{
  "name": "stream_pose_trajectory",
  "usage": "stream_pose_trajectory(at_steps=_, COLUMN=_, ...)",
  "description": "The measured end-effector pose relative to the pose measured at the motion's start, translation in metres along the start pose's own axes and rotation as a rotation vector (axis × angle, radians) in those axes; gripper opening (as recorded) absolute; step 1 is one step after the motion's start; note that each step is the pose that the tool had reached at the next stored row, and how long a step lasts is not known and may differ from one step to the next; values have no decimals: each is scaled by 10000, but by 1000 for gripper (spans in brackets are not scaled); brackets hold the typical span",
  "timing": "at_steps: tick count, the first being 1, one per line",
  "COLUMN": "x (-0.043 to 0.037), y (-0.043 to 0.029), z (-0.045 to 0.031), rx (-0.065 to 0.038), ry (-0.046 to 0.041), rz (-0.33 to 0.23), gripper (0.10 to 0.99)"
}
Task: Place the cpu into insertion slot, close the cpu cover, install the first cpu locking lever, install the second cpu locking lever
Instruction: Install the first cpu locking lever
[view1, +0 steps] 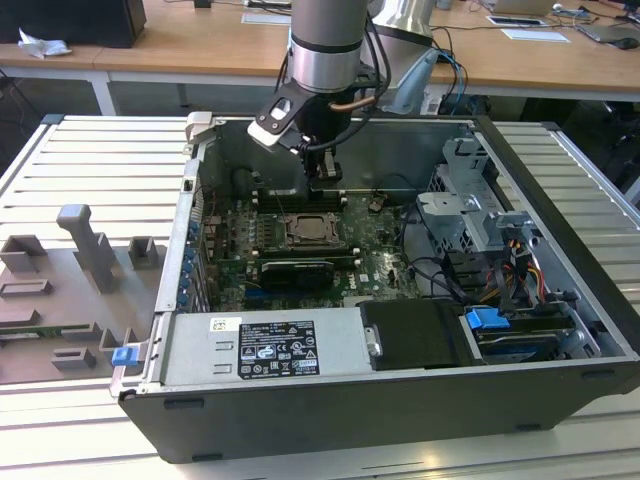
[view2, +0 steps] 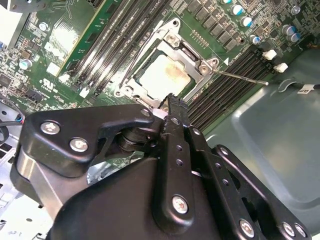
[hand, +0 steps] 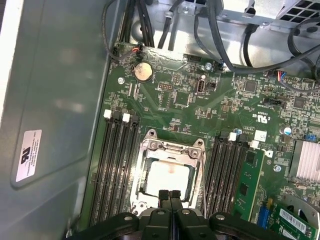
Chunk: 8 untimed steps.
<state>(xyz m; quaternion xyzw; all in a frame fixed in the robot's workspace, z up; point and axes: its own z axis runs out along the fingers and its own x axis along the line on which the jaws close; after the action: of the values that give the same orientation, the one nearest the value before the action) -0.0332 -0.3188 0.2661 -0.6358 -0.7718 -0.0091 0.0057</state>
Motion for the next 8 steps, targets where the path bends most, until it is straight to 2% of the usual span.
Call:
stream_pose_trajectory(at_steps=2, x=0, y=0, z=0, rx=2, ry=0, rz=-64, gripper=106)
stream_pose_trajectory(at_steps=8, x=0, y=0, z=0, rx=23, ry=8, rz=-1144, gripper=106)
